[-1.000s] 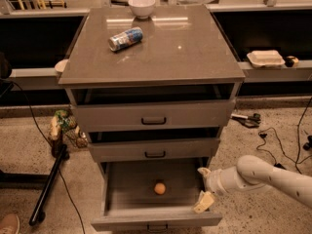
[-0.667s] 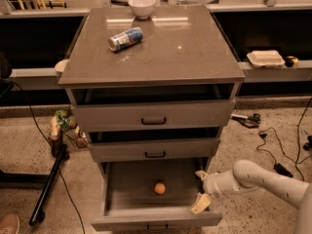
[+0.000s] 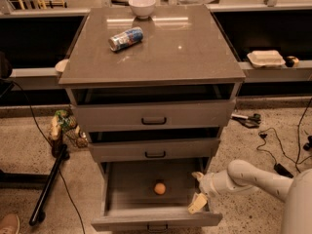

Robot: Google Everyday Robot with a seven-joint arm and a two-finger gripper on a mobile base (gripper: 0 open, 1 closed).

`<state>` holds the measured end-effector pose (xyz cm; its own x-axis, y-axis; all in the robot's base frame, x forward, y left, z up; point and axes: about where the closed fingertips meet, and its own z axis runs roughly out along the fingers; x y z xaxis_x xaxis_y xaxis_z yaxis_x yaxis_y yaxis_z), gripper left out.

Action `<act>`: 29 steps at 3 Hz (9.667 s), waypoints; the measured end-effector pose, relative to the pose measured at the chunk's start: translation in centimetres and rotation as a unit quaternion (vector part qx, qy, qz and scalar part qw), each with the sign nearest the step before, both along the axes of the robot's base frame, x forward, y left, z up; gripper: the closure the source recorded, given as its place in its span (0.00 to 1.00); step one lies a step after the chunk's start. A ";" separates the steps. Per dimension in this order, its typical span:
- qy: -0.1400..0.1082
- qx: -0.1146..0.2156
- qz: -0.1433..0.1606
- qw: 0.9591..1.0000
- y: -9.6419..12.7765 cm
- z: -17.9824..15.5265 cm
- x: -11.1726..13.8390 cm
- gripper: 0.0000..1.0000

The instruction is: Pick orange from bottom drawer and place on counter

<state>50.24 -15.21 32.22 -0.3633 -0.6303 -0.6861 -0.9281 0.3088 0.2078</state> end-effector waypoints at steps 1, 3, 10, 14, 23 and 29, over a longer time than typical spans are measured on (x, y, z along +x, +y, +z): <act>0.005 0.008 0.014 1.000 1.9 -4.5 1.8 0.00; -0.020 0.038 -0.006 0.999 6.5 -12.2 5.7 0.00; -0.071 0.077 -0.007 0.994 12.6 -19.5 10.0 0.65; -0.115 0.187 0.115 0.969 12.1 -9.4 6.7 1.00; -0.283 0.147 0.110 0.941 9.0 26.1 1.6 1.00; -0.368 0.112 0.073 0.920 2.5 49.0 8.3 1.00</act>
Offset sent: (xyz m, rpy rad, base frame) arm 0.0716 0.0711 -0.1448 0.0670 -0.0280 -0.0119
